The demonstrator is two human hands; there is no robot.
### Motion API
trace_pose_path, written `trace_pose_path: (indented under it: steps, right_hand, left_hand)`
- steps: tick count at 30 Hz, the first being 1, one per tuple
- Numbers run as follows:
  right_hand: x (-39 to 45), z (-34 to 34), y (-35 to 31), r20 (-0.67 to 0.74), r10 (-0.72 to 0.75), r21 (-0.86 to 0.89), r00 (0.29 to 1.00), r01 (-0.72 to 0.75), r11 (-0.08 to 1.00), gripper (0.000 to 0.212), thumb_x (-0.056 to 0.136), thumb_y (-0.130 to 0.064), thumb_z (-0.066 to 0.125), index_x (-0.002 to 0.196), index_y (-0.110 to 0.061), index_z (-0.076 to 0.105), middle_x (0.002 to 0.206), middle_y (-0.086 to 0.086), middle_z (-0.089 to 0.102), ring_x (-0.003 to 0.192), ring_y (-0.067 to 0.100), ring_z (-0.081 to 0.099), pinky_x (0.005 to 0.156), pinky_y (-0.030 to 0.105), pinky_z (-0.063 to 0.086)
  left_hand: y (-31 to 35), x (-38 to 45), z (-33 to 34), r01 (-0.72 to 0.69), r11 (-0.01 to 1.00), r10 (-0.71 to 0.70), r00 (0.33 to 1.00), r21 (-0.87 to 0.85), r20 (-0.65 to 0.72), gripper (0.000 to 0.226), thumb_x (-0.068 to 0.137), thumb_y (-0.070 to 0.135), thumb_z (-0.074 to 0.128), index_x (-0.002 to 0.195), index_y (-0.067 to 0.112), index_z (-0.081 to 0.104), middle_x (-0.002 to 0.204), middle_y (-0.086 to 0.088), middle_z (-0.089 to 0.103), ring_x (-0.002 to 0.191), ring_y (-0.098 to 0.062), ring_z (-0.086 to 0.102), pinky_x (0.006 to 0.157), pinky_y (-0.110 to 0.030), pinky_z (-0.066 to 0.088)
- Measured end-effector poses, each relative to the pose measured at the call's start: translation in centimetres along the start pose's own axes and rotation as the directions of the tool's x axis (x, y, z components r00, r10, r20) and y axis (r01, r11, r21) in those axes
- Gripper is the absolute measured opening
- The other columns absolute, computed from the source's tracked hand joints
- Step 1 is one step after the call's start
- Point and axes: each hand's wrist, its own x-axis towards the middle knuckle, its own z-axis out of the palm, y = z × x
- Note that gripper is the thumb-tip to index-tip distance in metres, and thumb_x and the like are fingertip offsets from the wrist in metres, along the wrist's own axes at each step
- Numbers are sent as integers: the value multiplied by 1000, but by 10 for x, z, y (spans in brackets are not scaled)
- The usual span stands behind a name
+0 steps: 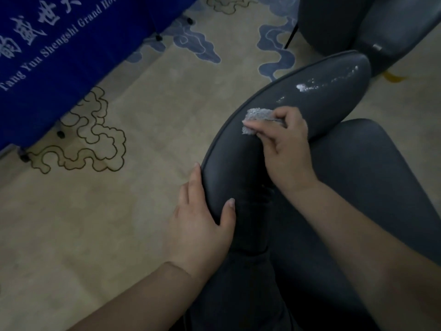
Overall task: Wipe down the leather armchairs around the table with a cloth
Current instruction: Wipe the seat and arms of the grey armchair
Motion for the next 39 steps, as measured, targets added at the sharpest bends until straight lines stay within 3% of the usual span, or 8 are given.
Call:
trace_pose_path:
  steps: [4, 10, 14, 19, 25, 30, 35, 39]
  right_hand:
    - [18, -8, 21, 33, -88, -94, 996, 91, 991, 23, 88, -9, 62, 102, -22, 74, 103, 19, 53, 94, 36, 48, 89, 18, 32]
    - [20, 4, 23, -186, 266, 57, 946, -260, 964, 38, 85, 1, 57, 107, -27, 70, 105, 4, 38, 104, 33, 47, 101, 40, 40]
    - [-17, 12, -3, -200, 285, 144, 937, -260, 955, 41, 87, 5, 55, 108, -28, 67, 104, 2, 40, 102, 22, 47, 97, 28, 40]
    - [-62, 14, -28, -155, 584, 410, 797, -486, 772, 39, 92, 4, 52, 111, -27, 66, 104, -4, 40, 91, 8, 48, 86, 18, 41]
    - [-109, 5, -37, -41, 547, 385, 836, -492, 781, 34, 89, 2, 55, 101, -26, 71, 105, -2, 45, 95, 3, 49, 85, 10, 38]
    - [-121, 5, -24, -65, 509, 302, 858, -469, 830, 29, 89, 5, 57, 97, -17, 73, 101, 7, 45, 91, 12, 50, 81, 14, 39]
    - [-128, 5, -20, -141, 582, 335, 801, -515, 789, 33, 88, 8, 57, 94, -21, 73, 103, 2, 45, 92, 6, 52, 83, 12, 40]
    - [-115, 13, -26, -142, 467, 337, 873, -401, 852, 32, 89, 3, 56, 99, -23, 73, 106, 2, 44, 94, 5, 51, 86, 12, 40]
  left_hand:
    - [-5, 4, -3, -7, 1000, 7, 998, 2, 58, 90, 76, 67, 40, 152, 33, 5, 149, 9, 33, 123, -15, 46, 86, -23, 33]
    - [-6, 62, -18, -228, 971, 204, 947, 72, 247, 101, 69, 75, 42, 151, 30, 4, 153, 3, 32, 129, -20, 46, 95, -33, 43]
    - [6, 119, -13, -302, 948, 317, 879, -99, 357, 92, 76, 65, 48, 152, 25, 15, 151, 1, 38, 131, -17, 45, 102, -27, 37]
    - [11, 146, -1, -271, 925, 355, 867, -266, 350, 79, 82, 61, 53, 149, 30, 24, 142, 10, 50, 125, -10, 51, 103, -37, 45]
    - [9, 143, -1, -269, 915, 363, 874, -300, 323, 73, 80, 61, 51, 145, 37, 29, 126, 25, 51, 114, -1, 53, 94, -25, 44]
    - [7, 142, -3, -262, 924, 347, 880, -279, 325, 69, 79, 63, 50, 142, 41, 31, 128, 21, 55, 114, -5, 56, 92, -30, 46]
    - [8, 140, -4, -232, 938, 312, 890, -259, 333, 76, 78, 65, 49, 146, 41, 27, 135, 17, 54, 121, -9, 54, 101, -39, 46]
    - [9, 140, -3, -241, 934, 319, 894, -263, 315, 75, 79, 63, 50, 147, 38, 29, 135, 15, 55, 121, -8, 53, 102, -38, 46]
